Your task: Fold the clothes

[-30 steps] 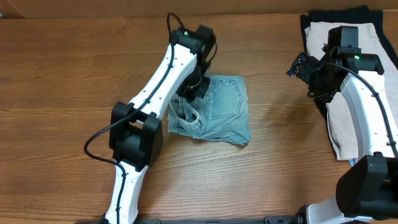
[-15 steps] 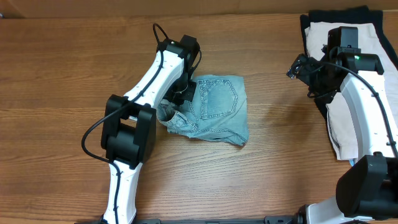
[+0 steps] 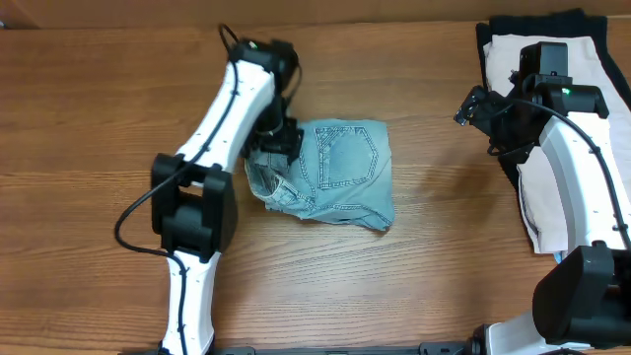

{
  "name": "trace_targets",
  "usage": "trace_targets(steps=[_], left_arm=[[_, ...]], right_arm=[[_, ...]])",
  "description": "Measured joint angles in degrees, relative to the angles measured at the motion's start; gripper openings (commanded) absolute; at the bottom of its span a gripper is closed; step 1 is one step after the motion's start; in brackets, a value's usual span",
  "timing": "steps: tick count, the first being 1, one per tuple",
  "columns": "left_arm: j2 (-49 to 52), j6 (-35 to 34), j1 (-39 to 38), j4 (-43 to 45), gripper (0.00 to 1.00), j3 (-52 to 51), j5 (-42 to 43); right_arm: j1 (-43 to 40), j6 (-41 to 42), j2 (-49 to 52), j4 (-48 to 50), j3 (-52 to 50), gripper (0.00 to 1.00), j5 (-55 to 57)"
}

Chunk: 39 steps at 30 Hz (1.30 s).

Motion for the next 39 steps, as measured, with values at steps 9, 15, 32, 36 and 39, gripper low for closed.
trace_targets(steps=[9, 15, 32, 36, 39], left_arm=[[-0.5, 0.7, 5.0, -4.2, 0.93, 7.6, 2.4], [-5.6, 1.7, 5.0, -4.2, 0.93, 0.4, 5.4], [-26.4, -1.8, 6.5, 33.4, 1.00, -43.4, 12.6], [-25.8, -2.2, 9.0, 39.6, 1.00, -48.2, 14.9], [-25.8, -2.5, 10.3, 44.2, 1.00, -49.3, 15.8]], right_arm=[[0.0, -0.8, 0.0, -0.3, 0.0, 1.00, 0.0], [0.0, -2.0, 0.0, -1.2, 0.0, 1.00, 0.2], [0.0, -3.0, 0.0, -1.6, 0.0, 1.00, 0.2], [0.0, -3.1, 0.0, -1.6, 0.0, 1.00, 0.1], [0.0, -3.1, 0.0, -1.8, 0.0, 1.00, 0.1]])
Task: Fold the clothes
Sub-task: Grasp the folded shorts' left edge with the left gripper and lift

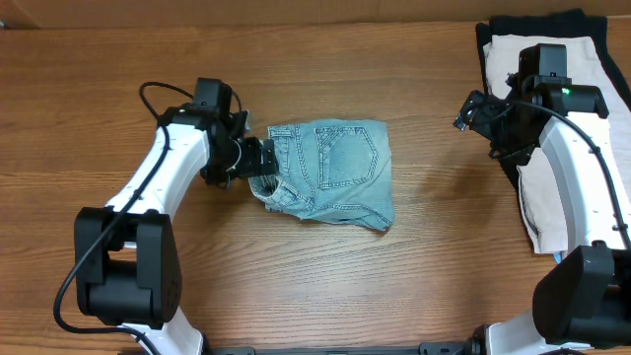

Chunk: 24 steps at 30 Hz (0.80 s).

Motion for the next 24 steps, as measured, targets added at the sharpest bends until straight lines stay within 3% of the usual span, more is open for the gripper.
trace_targets(steps=[24], left_arm=[[9.7, -0.1, -3.6, 13.2, 0.98, -0.1, 10.0]], right_arm=[[0.0, 0.0, 0.0, -0.5, 0.0, 1.00, 0.0]])
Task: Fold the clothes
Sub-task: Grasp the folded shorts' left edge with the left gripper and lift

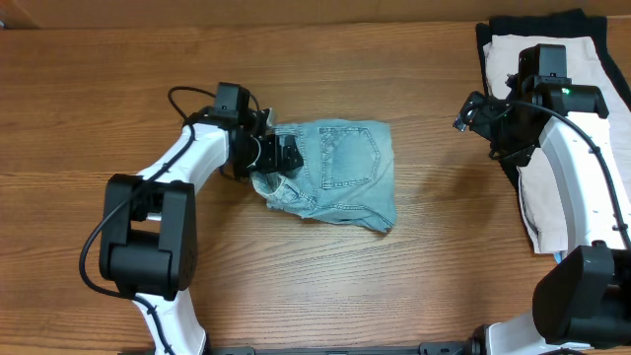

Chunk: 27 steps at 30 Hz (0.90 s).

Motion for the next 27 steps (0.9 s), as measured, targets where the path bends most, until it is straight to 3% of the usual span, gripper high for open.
trace_targets(steps=[3, 7, 9, 10, 27], left_arm=[[0.9, 1.5, -1.4, 0.2, 0.84, 0.8, 0.3], [2.4, 2.8, -3.9, 1.1, 0.30, 1.3, 0.3], [3.2, 3.0, -5.2, 1.8, 0.09, 1.4, 0.2], [3.3, 3.3, -5.4, 2.0, 0.04, 1.4, 0.4], [4.1, 1.9, -3.7, 5.1, 0.04, 1.0, 5.9]], right_arm=[[0.0, 0.0, 0.0, 0.0, 0.0, 1.00, 0.0], [0.0, 0.0, 0.0, 0.3, 0.0, 1.00, 0.0], [0.0, 0.0, 0.0, 0.3, 0.0, 1.00, 0.0], [0.0, 0.0, 0.0, 0.3, 0.0, 1.00, 0.0], [0.0, 0.0, 0.0, 0.3, 0.0, 1.00, 0.0]])
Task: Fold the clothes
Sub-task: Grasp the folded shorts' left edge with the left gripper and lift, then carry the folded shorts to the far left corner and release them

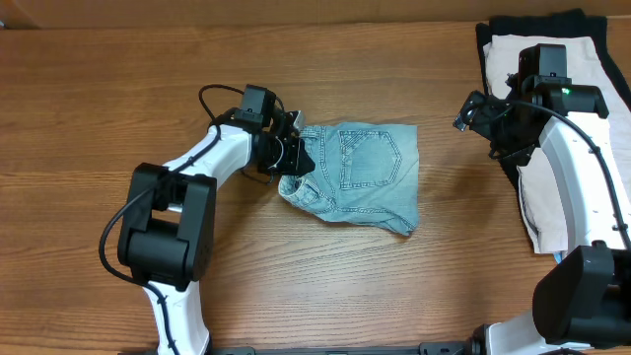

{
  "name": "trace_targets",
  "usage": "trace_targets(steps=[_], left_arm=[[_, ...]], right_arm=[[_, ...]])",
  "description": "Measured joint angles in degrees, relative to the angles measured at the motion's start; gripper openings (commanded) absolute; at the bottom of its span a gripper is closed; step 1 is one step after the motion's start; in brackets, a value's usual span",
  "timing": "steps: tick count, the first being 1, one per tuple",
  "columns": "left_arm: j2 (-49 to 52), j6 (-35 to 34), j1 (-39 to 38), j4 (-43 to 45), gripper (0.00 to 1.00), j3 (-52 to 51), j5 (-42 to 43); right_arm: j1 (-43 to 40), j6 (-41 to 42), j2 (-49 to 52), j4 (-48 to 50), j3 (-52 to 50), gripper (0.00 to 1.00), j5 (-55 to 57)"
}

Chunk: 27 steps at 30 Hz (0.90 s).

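Note:
A pair of light blue denim shorts (367, 173) lies folded in the middle of the table, back pocket up, with its left edge bunched and crumpled. My left gripper (296, 154) is low at that bunched left edge, touching the cloth. Its fingers are dark against the denim, and the overhead view does not show whether they are open or shut. My right gripper (465, 114) hangs over bare table to the right of the shorts, apart from them, its fingers too small to read.
At the far right a white garment (552, 187) lies on a black cloth (487, 44), partly under the right arm. The wooden table (118, 99) runs out to the left and towards the front.
My left gripper has moved a little to the right at the shorts' left edge, and the whole pair of shorts has shifted right with it. The right arm has not moved.
First my left arm reached from above onto the shorts' left edge. Then it lay low on the table, gripper just left of the bunched edge. Then the gripper was against that edge, and the shorts have slid rightward across the table by now.

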Motion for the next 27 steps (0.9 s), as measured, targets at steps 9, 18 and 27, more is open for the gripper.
trace_targets(steps=[9, 18, 27], left_arm=[[1.0, -0.6, 1.9, 0.5, 0.04, 0.0, 4.8], [1.6, -1.8, 4.0, 0.5, 0.04, -0.1, 7.4], [1.7, -8.3, 13.2, 2.6, 0.04, -0.1, 7.4]], right_arm=[[0.0, 0.0, 0.0, 0.0, 0.0, 1.00, 0.0], [0.0, 0.0, 0.0, 0.1, 0.0, 1.00, 0.0], [0.0, 0.0, 0.0, 0.0, 0.0, 1.00, 0.0]])
